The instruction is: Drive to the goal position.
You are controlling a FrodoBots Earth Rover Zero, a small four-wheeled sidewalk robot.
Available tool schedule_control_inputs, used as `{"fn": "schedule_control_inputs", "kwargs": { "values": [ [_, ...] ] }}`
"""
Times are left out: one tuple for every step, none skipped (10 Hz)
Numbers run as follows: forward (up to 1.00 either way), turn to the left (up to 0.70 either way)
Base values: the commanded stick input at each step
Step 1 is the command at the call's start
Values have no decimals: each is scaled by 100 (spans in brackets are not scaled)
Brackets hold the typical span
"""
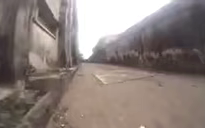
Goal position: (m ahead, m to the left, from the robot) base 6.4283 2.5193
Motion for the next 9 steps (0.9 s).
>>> {"fn": "schedule_control_inputs", "kwargs": {
  "values": [
    [100,0],
    [100,0],
    [100,0],
    [100,27],
    [100,27],
    [100,27],
    [100,27],
    [100,27],
    [100,27]
  ]
}}
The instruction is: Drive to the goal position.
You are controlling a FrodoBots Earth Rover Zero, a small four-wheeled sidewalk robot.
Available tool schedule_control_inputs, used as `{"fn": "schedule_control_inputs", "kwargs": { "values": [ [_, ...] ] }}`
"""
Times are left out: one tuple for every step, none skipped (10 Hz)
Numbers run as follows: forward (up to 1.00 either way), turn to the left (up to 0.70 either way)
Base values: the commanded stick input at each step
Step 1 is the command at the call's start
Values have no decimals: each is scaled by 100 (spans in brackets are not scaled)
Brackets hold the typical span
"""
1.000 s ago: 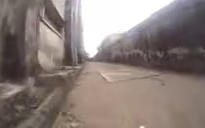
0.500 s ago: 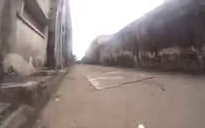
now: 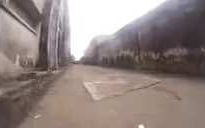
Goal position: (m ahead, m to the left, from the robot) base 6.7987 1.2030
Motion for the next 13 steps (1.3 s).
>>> {"fn": "schedule_control_inputs", "kwargs": {
  "values": [
    [100,27],
    [100,21],
    [100,5],
    [100,0],
    [100,0],
    [100,0],
    [100,0],
    [100,0],
    [100,0],
    [100,-3],
    [100,-20],
    [100,-27],
    [100,-27]
  ]
}}
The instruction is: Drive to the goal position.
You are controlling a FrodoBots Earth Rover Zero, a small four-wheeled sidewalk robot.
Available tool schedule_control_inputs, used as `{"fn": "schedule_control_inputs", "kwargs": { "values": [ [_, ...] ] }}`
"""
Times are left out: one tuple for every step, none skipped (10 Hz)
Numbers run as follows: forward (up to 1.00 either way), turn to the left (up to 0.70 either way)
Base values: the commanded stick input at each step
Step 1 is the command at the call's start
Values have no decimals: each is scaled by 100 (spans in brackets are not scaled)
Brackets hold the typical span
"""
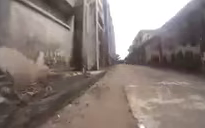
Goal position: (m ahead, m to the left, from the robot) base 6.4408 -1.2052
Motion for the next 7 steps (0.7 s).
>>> {"fn": "schedule_control_inputs", "kwargs": {
  "values": [
    [100,-27],
    [100,-27],
    [100,-27],
    [100,-27],
    [100,-27],
    [100,0],
    [100,0]
  ]
}}
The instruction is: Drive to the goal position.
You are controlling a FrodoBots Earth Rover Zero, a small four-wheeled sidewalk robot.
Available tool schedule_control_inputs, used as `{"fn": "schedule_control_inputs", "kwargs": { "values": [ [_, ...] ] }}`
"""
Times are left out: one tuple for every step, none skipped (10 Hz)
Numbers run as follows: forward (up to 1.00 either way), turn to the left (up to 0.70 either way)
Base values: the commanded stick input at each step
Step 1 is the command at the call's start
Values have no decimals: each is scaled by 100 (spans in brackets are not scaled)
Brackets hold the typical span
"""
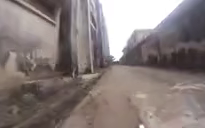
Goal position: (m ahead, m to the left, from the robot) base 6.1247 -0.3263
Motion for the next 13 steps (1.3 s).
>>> {"fn": "schedule_control_inputs", "kwargs": {
  "values": [
    [100,0],
    [100,0],
    [100,0],
    [100,0],
    [100,0],
    [100,0],
    [100,0],
    [100,0],
    [100,0],
    [100,27],
    [100,27],
    [100,0],
    [100,0]
  ]
}}
